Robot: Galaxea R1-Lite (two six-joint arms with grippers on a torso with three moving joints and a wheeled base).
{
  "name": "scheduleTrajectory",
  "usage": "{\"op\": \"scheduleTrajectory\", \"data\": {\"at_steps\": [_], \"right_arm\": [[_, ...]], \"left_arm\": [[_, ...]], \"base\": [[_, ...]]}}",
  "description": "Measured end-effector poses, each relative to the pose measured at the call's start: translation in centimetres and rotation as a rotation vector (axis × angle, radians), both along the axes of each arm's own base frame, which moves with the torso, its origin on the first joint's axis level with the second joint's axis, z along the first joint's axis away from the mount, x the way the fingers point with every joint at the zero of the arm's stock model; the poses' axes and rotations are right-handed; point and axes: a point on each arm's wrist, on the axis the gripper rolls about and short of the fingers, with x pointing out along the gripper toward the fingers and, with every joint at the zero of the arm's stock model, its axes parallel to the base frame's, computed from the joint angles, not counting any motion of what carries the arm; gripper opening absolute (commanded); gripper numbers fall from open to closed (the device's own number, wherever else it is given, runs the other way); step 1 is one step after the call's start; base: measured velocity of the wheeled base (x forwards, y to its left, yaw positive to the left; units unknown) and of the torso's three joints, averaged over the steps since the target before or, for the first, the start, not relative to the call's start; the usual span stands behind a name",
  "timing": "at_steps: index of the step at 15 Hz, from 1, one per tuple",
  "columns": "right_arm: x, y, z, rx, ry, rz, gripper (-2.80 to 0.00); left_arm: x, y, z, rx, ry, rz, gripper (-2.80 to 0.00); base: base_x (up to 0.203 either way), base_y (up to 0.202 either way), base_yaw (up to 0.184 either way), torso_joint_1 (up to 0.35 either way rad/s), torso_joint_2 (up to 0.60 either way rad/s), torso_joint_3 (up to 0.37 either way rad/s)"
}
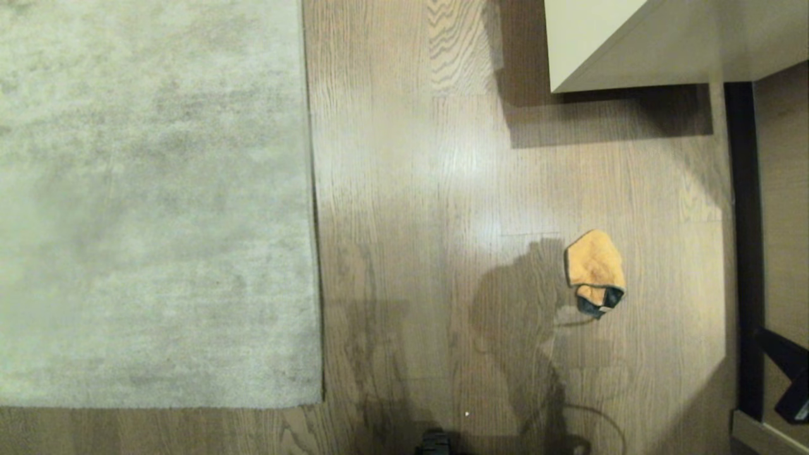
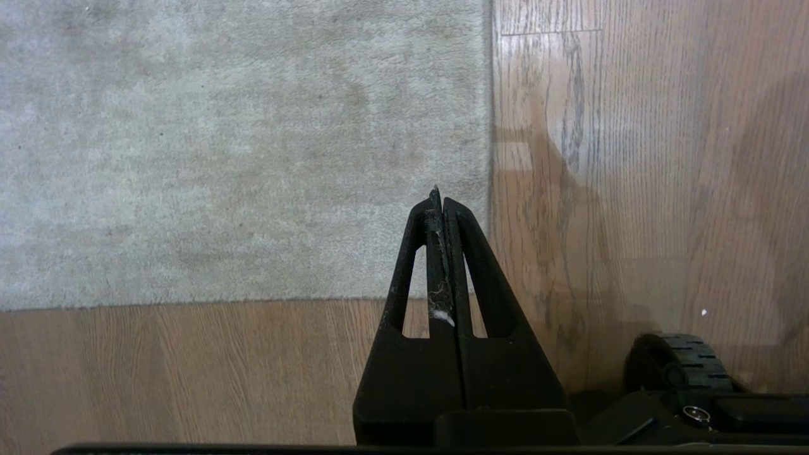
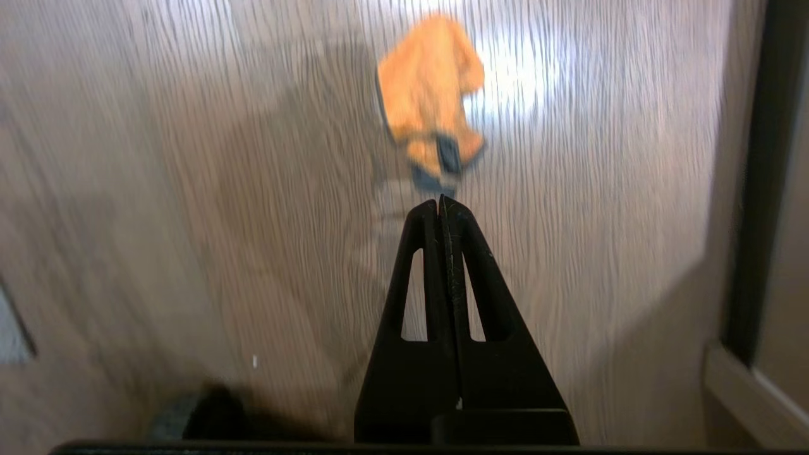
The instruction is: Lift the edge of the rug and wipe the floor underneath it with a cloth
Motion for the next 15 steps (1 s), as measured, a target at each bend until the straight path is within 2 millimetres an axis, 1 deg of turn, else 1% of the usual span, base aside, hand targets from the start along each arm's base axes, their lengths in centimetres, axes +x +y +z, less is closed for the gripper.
{"op": "scheduleTrajectory", "data": {"at_steps": [5,10,13,15], "right_arm": [[-4.9,0.2,-1.2,-0.014,0.020,0.000,-2.80],[-9.7,0.4,-3.6,-0.075,0.022,0.031,-2.80],[-11.8,0.4,-5.2,-0.117,0.048,0.050,-2.80],[-12.4,0.4,-5.5,-0.124,0.022,0.053,-2.80]], "left_arm": [[0.0,0.0,0.0,0.000,0.000,0.000,-2.80],[0.0,0.0,0.0,0.000,0.000,0.000,-2.80],[0.0,0.0,0.0,0.000,0.000,0.000,-2.80],[0.0,0.0,0.0,0.000,0.000,0.000,-2.80]], "base": [[0.000,0.000,0.000,0.000,0.00,0.000],[0.000,0.000,0.000,0.000,0.00,0.000],[0.000,0.000,0.000,0.000,0.00,0.000],[0.000,0.000,0.000,0.000,0.00,0.000]]}}
